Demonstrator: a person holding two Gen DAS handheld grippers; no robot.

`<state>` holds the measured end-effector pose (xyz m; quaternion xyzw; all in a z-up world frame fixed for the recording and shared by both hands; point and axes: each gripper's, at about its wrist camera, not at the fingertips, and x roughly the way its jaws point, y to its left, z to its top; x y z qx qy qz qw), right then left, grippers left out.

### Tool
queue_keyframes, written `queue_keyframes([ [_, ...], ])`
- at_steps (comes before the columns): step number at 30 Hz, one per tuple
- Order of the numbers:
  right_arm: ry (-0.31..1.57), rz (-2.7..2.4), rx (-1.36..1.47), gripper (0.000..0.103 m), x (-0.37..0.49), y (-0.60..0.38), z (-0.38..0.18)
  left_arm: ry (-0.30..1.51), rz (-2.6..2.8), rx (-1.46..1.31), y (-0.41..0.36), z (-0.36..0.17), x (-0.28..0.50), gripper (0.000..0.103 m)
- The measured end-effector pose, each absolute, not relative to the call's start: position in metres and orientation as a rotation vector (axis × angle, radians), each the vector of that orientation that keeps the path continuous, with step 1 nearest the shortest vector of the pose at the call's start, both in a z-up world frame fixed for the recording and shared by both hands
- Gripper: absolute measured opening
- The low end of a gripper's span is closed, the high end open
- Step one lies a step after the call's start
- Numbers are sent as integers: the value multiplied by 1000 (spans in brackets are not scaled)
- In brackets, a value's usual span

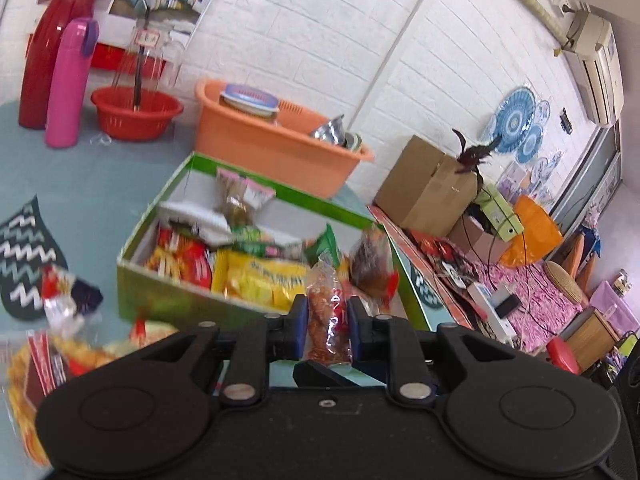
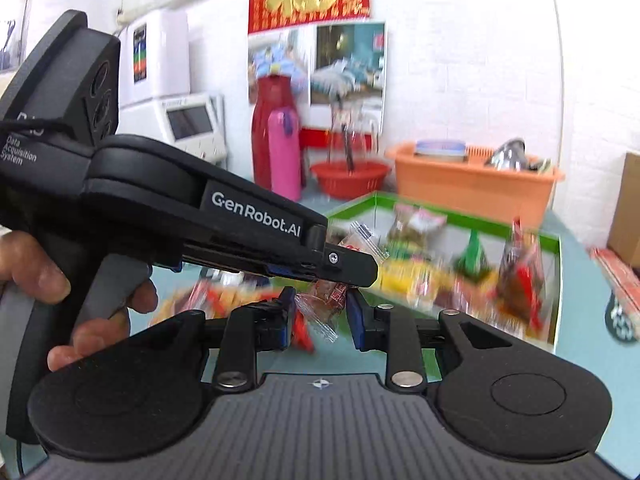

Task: Organize snacks
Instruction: 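Carry the sausage packet into the green box and release it, then grasp the red peanut bag with the left gripper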

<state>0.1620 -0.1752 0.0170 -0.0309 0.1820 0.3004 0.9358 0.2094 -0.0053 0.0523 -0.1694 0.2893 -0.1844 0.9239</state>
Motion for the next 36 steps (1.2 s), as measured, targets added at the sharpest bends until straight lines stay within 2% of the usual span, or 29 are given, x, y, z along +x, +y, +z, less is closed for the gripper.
queue_keyframes([
  [9, 314, 605, -44, 49, 212, -154, 28, 565, -348, -357, 10, 56, 258, 75],
  [11, 315, 602, -47, 50, 221, -148, 24, 577, -344, -341, 15, 48, 269, 85],
  [12, 318, 598, -56, 51, 225, -145, 19, 596, -343, -325, 15, 42, 275, 103],
  [13, 331, 587, -73, 57, 231, -141, 14, 623, -332, -318, 16, 36, 280, 103],
  [14, 358, 569, -95, 74, 236, -138, 8, 639, -306, -321, 18, 30, 282, 103],
  [17, 360, 518, -97, 103, 234, -143, -2, 626, -281, -334, 30, 21, 274, 103],
  [29, 364, 536, -108, 103, 183, -161, 17, 592, -288, -311, 45, 52, 221, 103],
  [36, 425, 598, -55, 103, 141, -172, 21, 655, -234, -284, 56, 35, 216, 103],
])
